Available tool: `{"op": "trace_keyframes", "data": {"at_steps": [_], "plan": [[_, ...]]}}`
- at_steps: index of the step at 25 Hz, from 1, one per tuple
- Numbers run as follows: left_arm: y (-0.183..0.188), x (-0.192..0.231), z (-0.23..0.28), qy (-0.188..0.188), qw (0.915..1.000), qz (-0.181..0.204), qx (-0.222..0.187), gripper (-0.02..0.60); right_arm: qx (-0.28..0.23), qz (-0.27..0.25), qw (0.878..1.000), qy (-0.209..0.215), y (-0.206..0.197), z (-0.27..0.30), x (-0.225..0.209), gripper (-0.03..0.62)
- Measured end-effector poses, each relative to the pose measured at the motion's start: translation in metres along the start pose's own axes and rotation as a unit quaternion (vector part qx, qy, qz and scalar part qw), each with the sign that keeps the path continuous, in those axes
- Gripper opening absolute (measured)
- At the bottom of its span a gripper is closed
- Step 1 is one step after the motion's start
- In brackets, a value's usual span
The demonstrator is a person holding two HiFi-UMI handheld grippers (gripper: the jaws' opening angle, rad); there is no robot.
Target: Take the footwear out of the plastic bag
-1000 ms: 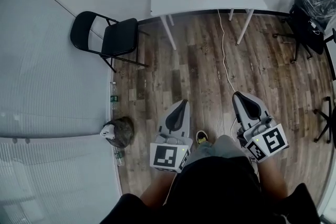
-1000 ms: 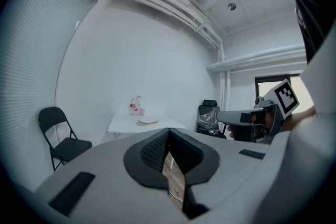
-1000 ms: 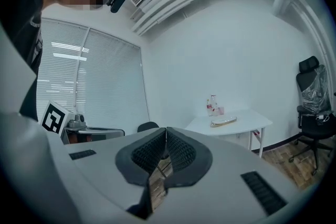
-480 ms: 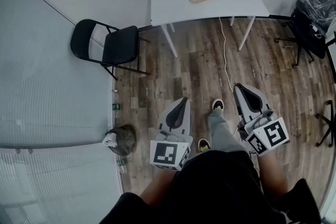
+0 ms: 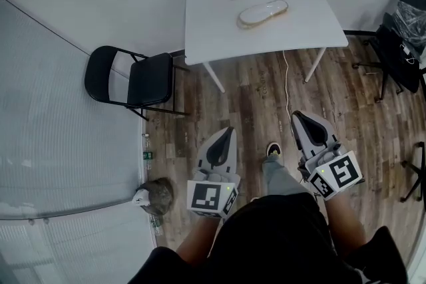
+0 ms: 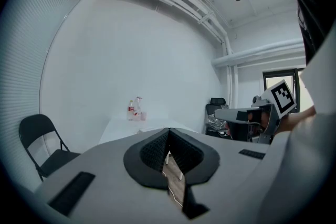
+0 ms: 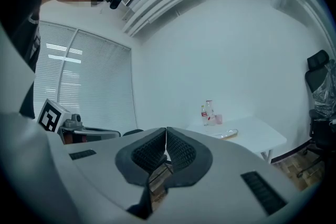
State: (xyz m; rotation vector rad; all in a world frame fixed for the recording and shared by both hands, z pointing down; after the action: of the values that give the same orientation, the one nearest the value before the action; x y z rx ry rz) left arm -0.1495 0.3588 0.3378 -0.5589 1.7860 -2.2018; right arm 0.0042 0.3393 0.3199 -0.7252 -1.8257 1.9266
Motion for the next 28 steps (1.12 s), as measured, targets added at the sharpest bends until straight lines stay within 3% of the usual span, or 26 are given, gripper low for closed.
{"op": "trace_keyframes", "data": {"at_steps": [5, 13, 28], "plan": [[0.02, 0.015, 0.072, 0.013, 0.9999, 0.003, 0.001, 0.02, -0.001, 0.003, 1.0, 0.007, 0.008, 0.044, -0.061, 0.02], [0.031, 0.028, 0.167, 0.018, 0.9989, 0.04, 0.016, 0.02, -0.012, -0.008, 1.0, 0.019, 0.017, 0.102, -0.137, 0.02], [0.032, 0.056, 0.261, 0.018, 0.9968, 0.069, 0.035, 0.02, -0.01, -0.011, 1.0, -0.004, 0.012, 0.158, -0.215, 0.02]]}}
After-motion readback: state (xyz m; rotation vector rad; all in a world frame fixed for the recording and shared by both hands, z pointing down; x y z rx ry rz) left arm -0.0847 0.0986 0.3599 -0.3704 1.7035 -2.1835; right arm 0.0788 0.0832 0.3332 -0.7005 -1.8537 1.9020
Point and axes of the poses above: the fingertips, and each gripper's own axes: z forward along the fingers, x to its left, y out of its top, the point moved 1 cm from there along -z, backward along the fingers, and after that the axes turned 4 degrees about -z, right-handed, at the moved point
